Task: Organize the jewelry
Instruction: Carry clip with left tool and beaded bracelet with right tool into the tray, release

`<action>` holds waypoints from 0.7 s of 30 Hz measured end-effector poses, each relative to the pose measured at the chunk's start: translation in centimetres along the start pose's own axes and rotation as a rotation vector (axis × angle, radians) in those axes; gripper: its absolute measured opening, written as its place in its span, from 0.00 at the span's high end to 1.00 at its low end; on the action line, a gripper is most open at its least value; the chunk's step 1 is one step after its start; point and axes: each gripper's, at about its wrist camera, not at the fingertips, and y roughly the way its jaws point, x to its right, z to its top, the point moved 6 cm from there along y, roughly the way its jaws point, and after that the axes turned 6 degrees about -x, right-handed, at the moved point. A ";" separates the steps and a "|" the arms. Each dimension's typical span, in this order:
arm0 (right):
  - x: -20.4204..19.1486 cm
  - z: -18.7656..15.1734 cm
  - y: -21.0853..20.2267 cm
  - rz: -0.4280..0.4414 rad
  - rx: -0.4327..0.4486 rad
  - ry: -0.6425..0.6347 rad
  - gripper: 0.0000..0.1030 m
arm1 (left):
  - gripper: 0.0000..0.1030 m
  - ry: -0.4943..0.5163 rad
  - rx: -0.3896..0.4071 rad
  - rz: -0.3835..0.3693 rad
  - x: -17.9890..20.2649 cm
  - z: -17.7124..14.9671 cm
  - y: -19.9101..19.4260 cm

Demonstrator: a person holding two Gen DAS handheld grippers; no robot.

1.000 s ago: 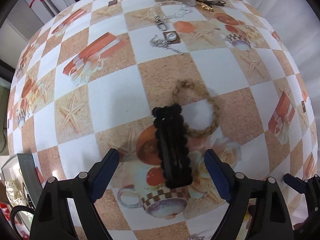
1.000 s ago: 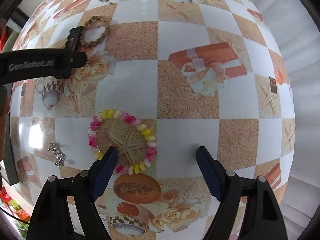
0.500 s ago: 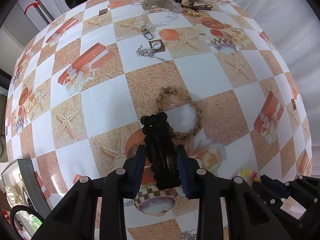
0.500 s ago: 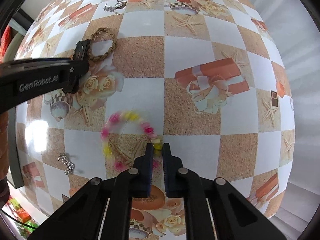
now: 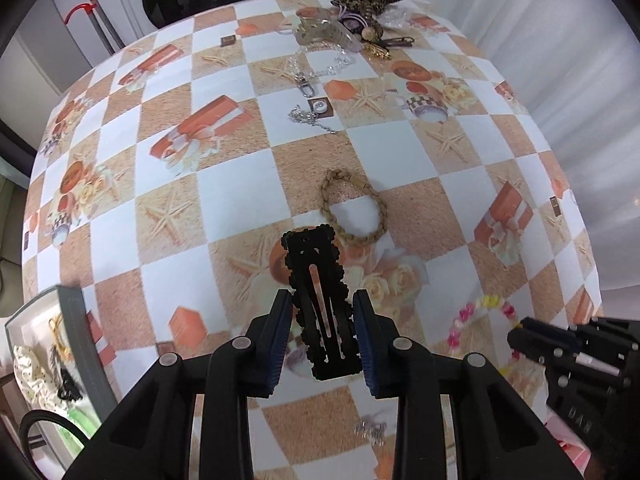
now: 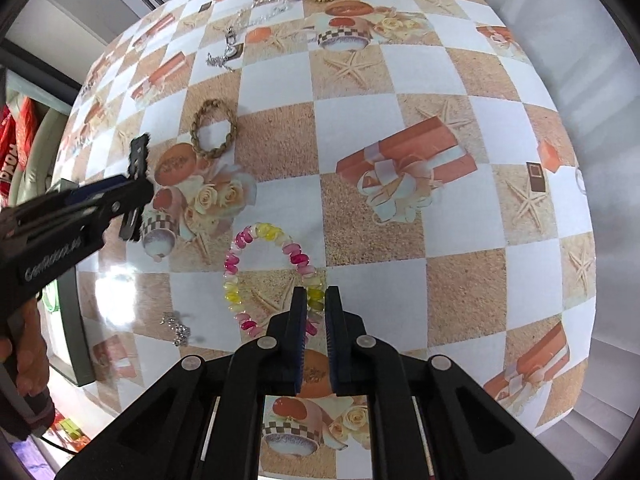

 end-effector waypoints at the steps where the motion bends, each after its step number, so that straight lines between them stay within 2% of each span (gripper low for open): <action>1: 0.0 0.1 -0.2 0.001 0.002 0.000 0.91 | 0.65 -0.005 0.004 -0.002 -0.2 -0.3 -0.4; 11: -1.5 -0.8 -1.4 0.015 0.020 -0.013 0.91 | 0.65 -0.065 0.031 -0.017 -2.0 -3.1 -2.6; 21: -6.5 -0.2 -2.9 0.025 0.040 -0.105 0.91 | 0.65 -0.131 0.055 -0.016 -5.4 -6.9 -4.7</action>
